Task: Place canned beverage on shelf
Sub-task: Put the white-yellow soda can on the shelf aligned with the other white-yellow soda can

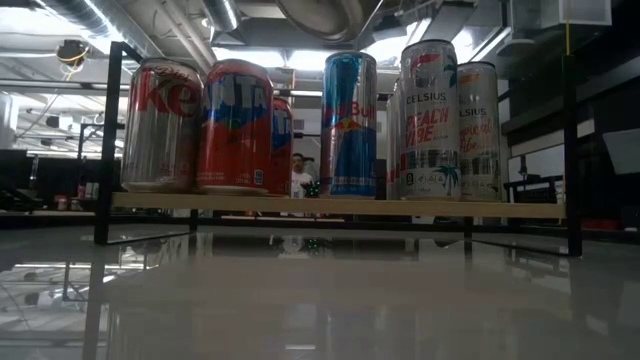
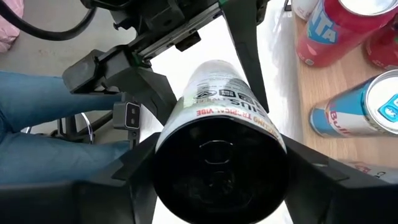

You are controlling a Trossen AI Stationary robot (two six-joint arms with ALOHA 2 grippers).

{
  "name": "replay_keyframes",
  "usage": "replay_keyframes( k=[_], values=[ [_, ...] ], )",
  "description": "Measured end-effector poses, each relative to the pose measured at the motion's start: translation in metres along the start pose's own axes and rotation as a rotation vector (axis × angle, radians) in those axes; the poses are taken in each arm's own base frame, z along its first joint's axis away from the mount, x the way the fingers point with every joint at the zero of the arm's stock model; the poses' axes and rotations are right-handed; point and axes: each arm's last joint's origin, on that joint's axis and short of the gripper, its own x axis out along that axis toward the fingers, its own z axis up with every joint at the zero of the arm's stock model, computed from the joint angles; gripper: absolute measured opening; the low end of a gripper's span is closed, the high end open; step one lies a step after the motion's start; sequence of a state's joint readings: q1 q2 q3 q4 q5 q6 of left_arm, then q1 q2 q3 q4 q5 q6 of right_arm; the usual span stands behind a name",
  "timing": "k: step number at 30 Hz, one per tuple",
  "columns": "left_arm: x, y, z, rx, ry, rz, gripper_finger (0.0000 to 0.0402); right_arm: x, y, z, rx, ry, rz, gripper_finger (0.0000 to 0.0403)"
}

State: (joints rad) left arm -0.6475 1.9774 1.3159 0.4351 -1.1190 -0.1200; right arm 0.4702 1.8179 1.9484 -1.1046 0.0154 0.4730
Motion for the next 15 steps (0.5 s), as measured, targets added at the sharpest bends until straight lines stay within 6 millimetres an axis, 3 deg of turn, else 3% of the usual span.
replay_keyframes(
  k=[15],
  values=[
    [0.004, 0.0003, 0.0001, -0.005, 0.008, -0.058, 0.0271, 0.0, 0.0009, -0.0004, -0.012, 0.008, 0.018, 0.025]
  ],
)
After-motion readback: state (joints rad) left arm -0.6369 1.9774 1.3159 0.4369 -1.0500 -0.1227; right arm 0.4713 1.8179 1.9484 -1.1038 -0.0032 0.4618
